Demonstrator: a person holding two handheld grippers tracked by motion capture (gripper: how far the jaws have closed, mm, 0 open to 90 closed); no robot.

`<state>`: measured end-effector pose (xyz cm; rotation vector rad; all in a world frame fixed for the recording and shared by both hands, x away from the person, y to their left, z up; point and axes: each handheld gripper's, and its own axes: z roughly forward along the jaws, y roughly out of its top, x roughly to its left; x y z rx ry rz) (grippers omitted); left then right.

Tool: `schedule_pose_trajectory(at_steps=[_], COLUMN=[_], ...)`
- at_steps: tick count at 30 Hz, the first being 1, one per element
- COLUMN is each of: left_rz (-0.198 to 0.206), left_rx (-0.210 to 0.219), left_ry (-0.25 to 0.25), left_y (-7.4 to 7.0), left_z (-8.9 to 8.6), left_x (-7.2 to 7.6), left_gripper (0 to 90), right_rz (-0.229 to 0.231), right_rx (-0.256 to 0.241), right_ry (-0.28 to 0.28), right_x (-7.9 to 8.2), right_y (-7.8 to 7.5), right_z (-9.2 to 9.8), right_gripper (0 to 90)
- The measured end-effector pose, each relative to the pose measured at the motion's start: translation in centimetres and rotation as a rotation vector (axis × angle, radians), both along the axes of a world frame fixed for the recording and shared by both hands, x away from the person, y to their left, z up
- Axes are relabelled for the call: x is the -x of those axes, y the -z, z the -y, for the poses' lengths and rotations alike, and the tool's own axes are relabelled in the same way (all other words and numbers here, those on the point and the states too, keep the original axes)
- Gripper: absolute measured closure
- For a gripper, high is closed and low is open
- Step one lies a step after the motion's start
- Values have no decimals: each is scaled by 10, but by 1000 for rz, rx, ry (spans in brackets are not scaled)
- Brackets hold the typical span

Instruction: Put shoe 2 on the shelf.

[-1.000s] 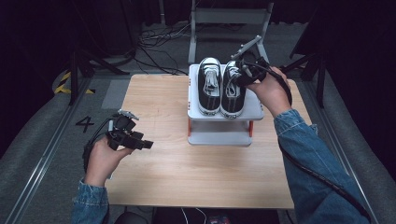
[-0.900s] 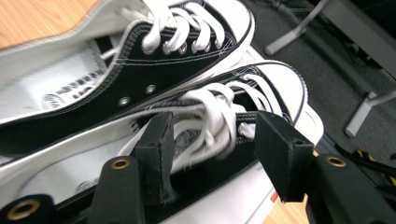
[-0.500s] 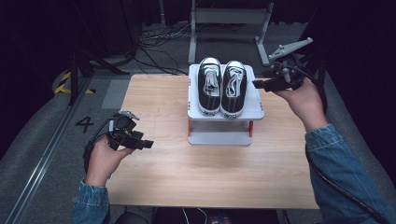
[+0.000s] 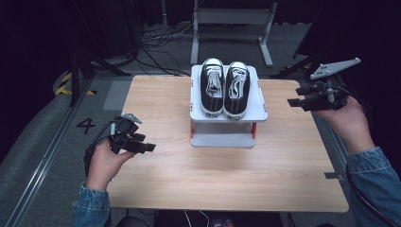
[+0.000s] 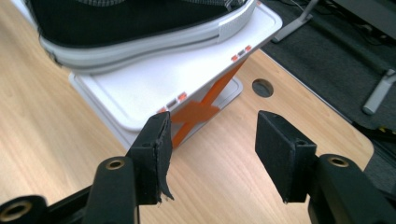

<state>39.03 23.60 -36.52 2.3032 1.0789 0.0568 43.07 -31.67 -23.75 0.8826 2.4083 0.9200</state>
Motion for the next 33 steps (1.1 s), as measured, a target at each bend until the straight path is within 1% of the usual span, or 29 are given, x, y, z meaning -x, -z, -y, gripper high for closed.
schedule_pose_trajectory(at_steps=[2, 3, 6, 8, 10, 12, 13, 14, 15, 16, 17, 18, 19, 21, 26, 28, 31, 32, 33], left_rz=[0, -3, -4, -9, -12, -15, -15, -16, -13, -11, -11, -9, -7, -12, -17, -17, -19, -19, -19], left_rx=[-5, -7, -9, -9, -12, -19, -19, -16, -16, -16, -16, -17, -17, -16, -24, -23, -19, -17, -17], left_ry=[3, 6, 8, 10, 17, 20, 20, 21, 24, 25, 25, 27, 26, 26, 31, 28, 28, 28, 30], left_y=[0, 0, 0, 0, 1, 2, 2, 2, 2, 1, 1, 1, 1, 2, 4, 4, 5, 5, 5], left_z=[0, 0, 0, 0, 0, 1, 1, 2, 2, 3, 3, 3, 3, 3, 4, 4, 4, 4, 4], left_x=[0, 1, 1, 1, 0, 0, 0, 0, -1, -1, -1, -1, 0, 0, -1, -1, -1, -1, -1], left_gripper=[373, 372, 371, 371, 368, 367, 367, 367, 366, 366, 366, 366, 366, 365, 364, 363, 363, 363, 363], right_rz=[-2, -18, -21, -24, -27, -38, -40, -40, -66, -64, -64, -66, -67, -74, -107, -118, -122, -148, -167], right_rx=[-5, -20, -27, -28, -41, -33, -30, -30, -40, -49, -49, -59, -89, -129, -118, -128, -161, -164, -140], right_ry=[-8, -24, -22, -19, -25, -11, -13, -13, -14, -14, -14, -9, -9, -4, 15, 24, 37, 41, 48], right_x=[1, 4, 9, 11, 15, 20, 21, 21, 26, 28, 28, 29, 31, 33, 34, 35, 35, 33, 31], right_y=[2, 10, 23, 26, 35, 46, 49, 49, 61, 66, 66, 69, 75, 85, 110, 118, 131, 136, 140], right_z=[4, 15, 27, 30, 37, 44, 46, 46, 51, 53, 53, 55, 58, 62, 65, 67, 69, 68, 67], right_gripper=[462, 451, 449, 448, 448, 440, 435, 435, 432, 431, 431, 432, 431, 429, 422, 421, 419, 416, 418])
